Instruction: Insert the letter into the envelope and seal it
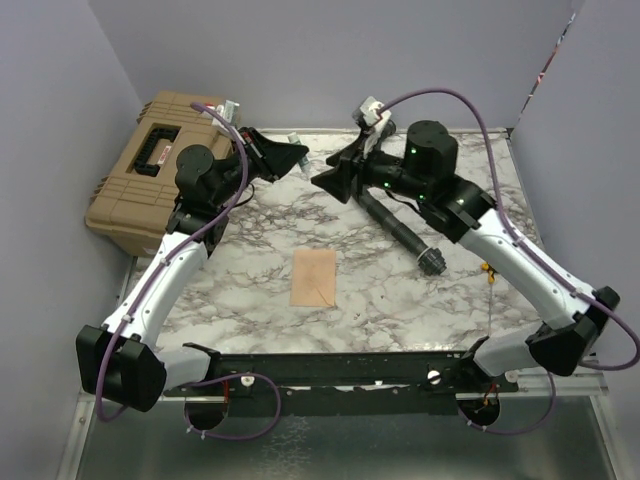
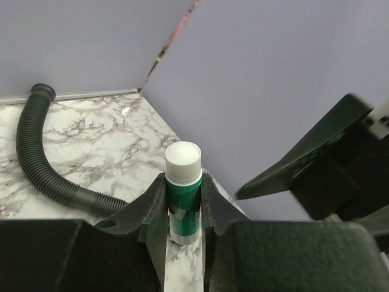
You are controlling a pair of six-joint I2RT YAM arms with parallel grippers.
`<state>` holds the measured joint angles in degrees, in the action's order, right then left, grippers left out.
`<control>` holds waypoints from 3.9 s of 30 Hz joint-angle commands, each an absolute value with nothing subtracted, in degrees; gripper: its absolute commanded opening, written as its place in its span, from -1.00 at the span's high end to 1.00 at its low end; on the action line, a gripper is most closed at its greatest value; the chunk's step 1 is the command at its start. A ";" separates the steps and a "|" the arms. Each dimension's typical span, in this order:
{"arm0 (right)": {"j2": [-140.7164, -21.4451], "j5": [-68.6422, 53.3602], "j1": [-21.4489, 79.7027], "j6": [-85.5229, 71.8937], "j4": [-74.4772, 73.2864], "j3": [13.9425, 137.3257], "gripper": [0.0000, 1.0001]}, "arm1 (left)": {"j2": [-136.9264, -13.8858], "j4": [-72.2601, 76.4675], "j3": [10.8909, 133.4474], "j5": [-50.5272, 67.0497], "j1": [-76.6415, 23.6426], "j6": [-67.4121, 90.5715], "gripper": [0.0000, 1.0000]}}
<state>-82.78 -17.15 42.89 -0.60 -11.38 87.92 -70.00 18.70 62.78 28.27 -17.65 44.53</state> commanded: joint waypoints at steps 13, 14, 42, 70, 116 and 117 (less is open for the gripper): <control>-81.64 -20.78 41.35 -24.69 -18.53 96.96 -0.15 | -68.70 23.66 66.51 57.27 -17.84 28.81 1.00; -82.19 -20.90 41.39 -24.42 -18.85 97.58 -0.15 | -68.85 23.64 66.53 57.54 -17.80 28.78 1.00; -87.89 -22.13 41.45 -26.73 -14.75 98.20 0.60 | -68.60 23.92 65.50 57.50 -18.01 30.55 1.00; -84.02 -14.26 41.37 -39.71 -5.75 91.01 0.99 | -68.46 24.96 59.04 49.47 -17.93 34.98 0.83; -103.77 21.75 34.73 -41.12 -29.96 67.77 -0.15 | -61.04 5.89 50.53 19.75 -17.95 29.32 1.00; -104.41 21.65 34.65 -40.76 -29.38 68.03 -0.12 | -61.00 6.15 50.46 19.89 -18.00 29.47 1.00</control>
<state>-101.62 22.22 35.44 -40.56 -32.95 67.90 -61.17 4.60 50.85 17.85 -18.02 27.46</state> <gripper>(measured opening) 0.579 0.214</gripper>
